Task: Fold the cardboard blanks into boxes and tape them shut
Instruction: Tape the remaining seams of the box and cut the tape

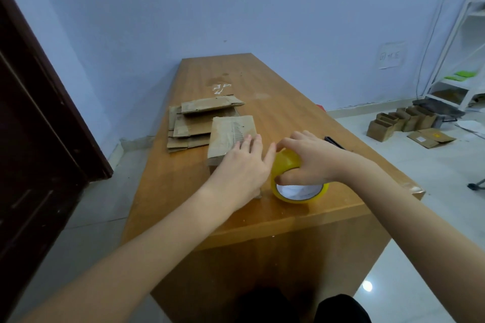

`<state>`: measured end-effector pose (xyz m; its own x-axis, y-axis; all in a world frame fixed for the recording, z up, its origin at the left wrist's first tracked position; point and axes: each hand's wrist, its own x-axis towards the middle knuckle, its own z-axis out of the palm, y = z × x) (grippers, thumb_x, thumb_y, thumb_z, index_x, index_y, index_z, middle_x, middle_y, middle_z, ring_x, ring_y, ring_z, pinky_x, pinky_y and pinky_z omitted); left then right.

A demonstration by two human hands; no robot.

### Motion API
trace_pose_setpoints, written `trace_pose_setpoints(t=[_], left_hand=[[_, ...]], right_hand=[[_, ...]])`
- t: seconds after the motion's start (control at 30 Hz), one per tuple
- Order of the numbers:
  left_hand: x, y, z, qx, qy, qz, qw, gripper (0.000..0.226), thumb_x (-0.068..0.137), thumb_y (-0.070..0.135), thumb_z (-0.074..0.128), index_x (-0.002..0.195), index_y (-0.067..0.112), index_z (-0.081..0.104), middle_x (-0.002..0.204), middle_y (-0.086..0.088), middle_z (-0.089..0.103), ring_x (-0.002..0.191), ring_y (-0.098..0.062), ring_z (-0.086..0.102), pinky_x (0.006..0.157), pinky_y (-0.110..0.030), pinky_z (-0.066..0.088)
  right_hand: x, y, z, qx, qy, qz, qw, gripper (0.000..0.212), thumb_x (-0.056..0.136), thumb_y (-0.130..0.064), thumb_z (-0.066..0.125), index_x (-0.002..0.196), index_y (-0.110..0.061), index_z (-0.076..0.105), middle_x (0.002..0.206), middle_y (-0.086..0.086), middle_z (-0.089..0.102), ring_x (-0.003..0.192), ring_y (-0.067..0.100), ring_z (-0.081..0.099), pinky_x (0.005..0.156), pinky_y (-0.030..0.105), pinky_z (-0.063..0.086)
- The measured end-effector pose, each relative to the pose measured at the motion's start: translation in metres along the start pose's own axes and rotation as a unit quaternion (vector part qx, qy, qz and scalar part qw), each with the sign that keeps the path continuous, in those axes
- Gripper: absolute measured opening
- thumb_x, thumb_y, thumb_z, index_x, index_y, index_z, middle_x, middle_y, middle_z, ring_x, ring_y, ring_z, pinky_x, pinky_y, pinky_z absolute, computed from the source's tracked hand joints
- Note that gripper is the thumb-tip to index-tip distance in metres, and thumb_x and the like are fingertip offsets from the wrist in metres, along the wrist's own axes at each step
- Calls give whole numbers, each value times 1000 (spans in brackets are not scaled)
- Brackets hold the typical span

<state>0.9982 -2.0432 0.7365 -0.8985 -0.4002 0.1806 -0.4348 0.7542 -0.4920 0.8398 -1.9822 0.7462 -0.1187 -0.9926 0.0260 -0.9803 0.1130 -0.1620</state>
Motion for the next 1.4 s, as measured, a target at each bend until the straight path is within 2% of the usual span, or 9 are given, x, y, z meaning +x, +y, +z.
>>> trace_pose_setpoints(t=[0.27,0.43,0.53,0.63,0.77,0.93,1.07,1.17,1.4], left_hand=[[4,4,-4,28,-33,-11,999,47,96,-3,36,141,-10,24,149,-35,15,137,-49,23,110,-51,30],[5,6,-1,6,-32,-38,999,56,93,-4,36,144,-9,14,151,-32,12,139,-45,19,114,-48,23],[2,0,1,-26,5,-41,999,72,93,5,44,147,-3,-2,154,-23,16,142,-34,21,113,-39,26],[-2,-6,-1,-60,10,-29,998,67,94,14,45,149,4,8,156,-16,13,143,-27,19,112,-34,26],[-2,-10,-1,-92,14,-11,996,63,96,16,39,150,6,8,158,-12,10,144,-23,17,111,-33,27],[-7,-41,-1,-220,10,7,975,64,91,19,48,149,17,21,156,4,21,140,-8,26,106,-23,28],[-8,-57,11,-329,29,16,944,58,89,17,57,143,23,38,149,11,35,136,-3,29,109,-19,21],[-8,-55,19,-368,58,6,928,53,90,19,59,140,25,44,145,13,40,136,-3,29,112,-21,19],[-11,-55,23,-366,71,20,928,45,98,25,47,142,24,40,150,12,32,133,9,13,105,-1,-2]], right_hand=[[-3,3,-4,23,-35,3,999,75,76,-67,60,136,-27,40,126,-2,46,122,17,36,101,35,37],[-5,40,-13,272,74,98,954,59,93,-58,34,129,-14,53,127,1,51,121,16,43,101,30,31],[8,88,1,131,92,246,956,55,98,-47,40,130,-3,49,133,19,47,124,33,43,100,38,34],[12,114,24,-10,21,300,954,52,98,-44,44,127,0,47,131,24,46,122,38,42,95,38,38],[16,127,48,-93,32,289,952,44,98,-43,42,116,-4,52,122,18,49,114,34,49,81,36,43],[23,128,45,36,76,309,947,31,97,-18,46,69,-8,39,70,10,48,59,23,48,47,27,30],[9,97,20,259,219,291,895,10,98,-11,42,98,-5,34,85,18,56,58,28,54,48,31,43],[-16,62,-10,303,287,218,882,12,94,-10,47,104,-9,40,89,16,59,58,25,50,53,30,40],[-57,-13,-22,375,121,139,908,29,99,-12,33,73,-11,45,51,-1,34,37,10,28,38,21,24]])
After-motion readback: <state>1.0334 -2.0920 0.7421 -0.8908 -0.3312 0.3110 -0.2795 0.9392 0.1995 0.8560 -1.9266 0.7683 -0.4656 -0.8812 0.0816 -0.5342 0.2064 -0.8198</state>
